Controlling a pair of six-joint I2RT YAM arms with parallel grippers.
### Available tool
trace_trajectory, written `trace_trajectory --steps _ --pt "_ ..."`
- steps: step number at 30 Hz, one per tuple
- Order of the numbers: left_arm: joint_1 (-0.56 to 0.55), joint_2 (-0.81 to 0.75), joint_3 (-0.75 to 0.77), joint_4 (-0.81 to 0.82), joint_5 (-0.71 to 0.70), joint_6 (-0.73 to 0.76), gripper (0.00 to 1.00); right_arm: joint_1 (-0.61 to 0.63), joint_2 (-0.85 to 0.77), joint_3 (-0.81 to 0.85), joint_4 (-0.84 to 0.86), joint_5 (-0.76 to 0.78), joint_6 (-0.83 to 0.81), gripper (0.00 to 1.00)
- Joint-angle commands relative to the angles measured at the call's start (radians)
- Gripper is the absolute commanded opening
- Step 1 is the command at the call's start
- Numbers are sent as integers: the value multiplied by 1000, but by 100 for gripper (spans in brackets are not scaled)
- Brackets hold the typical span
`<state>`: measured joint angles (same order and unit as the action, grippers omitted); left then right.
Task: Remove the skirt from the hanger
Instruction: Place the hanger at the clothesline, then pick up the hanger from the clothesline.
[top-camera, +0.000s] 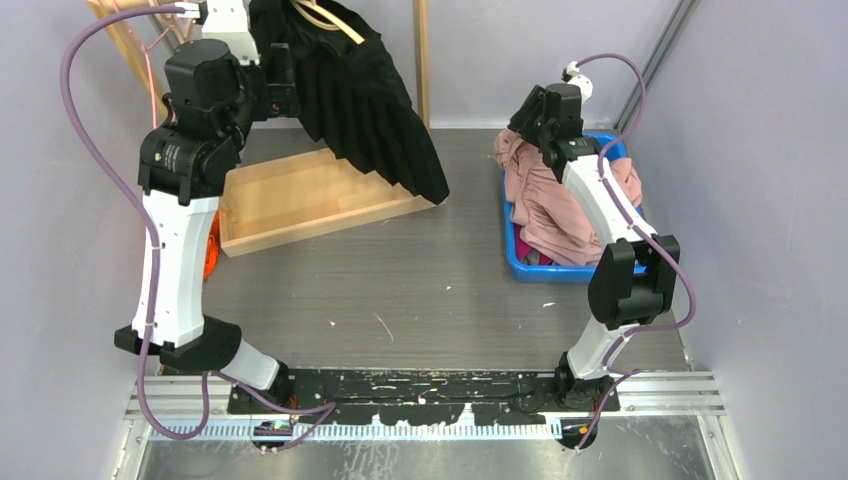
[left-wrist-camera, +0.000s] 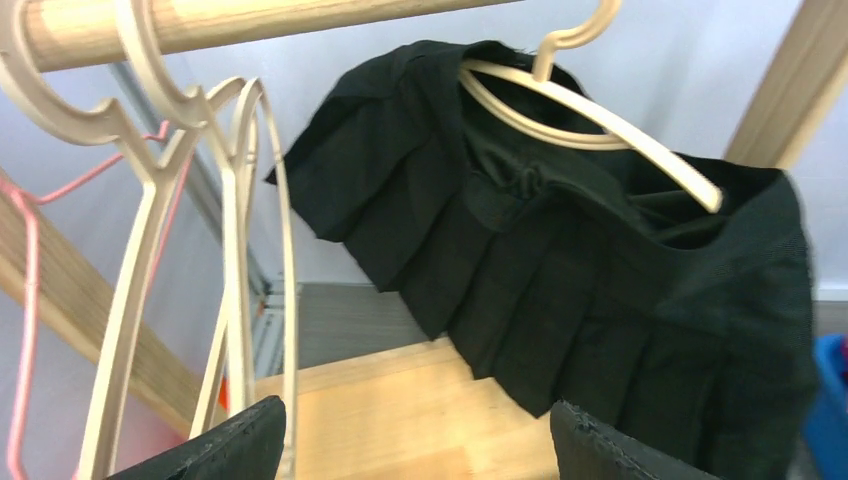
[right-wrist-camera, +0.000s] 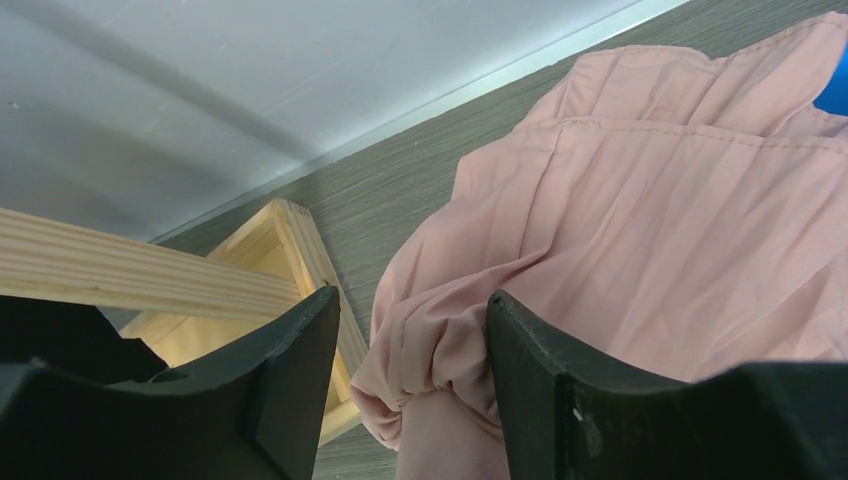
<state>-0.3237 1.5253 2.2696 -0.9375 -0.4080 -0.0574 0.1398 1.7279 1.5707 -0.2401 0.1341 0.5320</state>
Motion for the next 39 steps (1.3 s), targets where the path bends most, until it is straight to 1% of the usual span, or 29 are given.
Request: trace_trajectory --steps 1,5,10,13,18,19,25,32,39 --pt "-8 -11 8 29 120 -116 99 -5 -19 40 32 -15 -12 61" --pt "-10 -7 -15 99 191 -188 99 -4 -20 60 3 -20 -40 63" --pt "-32 42 -7 176 219 -245 99 -4 -44 91 -49 -20 -110 65" --pt "-69 82 24 224 219 -262 99 -4 -102 68 -48 19 -130 65" --pt "-127 175 113 262 188 -250 99 -3 -218 -73 76 106 -108 65" --pt "-135 195 133 262 178 -243 99 -4 -227 -77 79 109 -110 65" --pt "-146 259 173 296 83 -224 99 -5 -238 -56 72 113 -131 65" --pt "-147 274 161 371 -26 -212 99 -4 -211 -31 67 114 -151 66" --pt "-148 267 184 434 -40 -224 99 -4 -185 -7 78 111 -152 66"
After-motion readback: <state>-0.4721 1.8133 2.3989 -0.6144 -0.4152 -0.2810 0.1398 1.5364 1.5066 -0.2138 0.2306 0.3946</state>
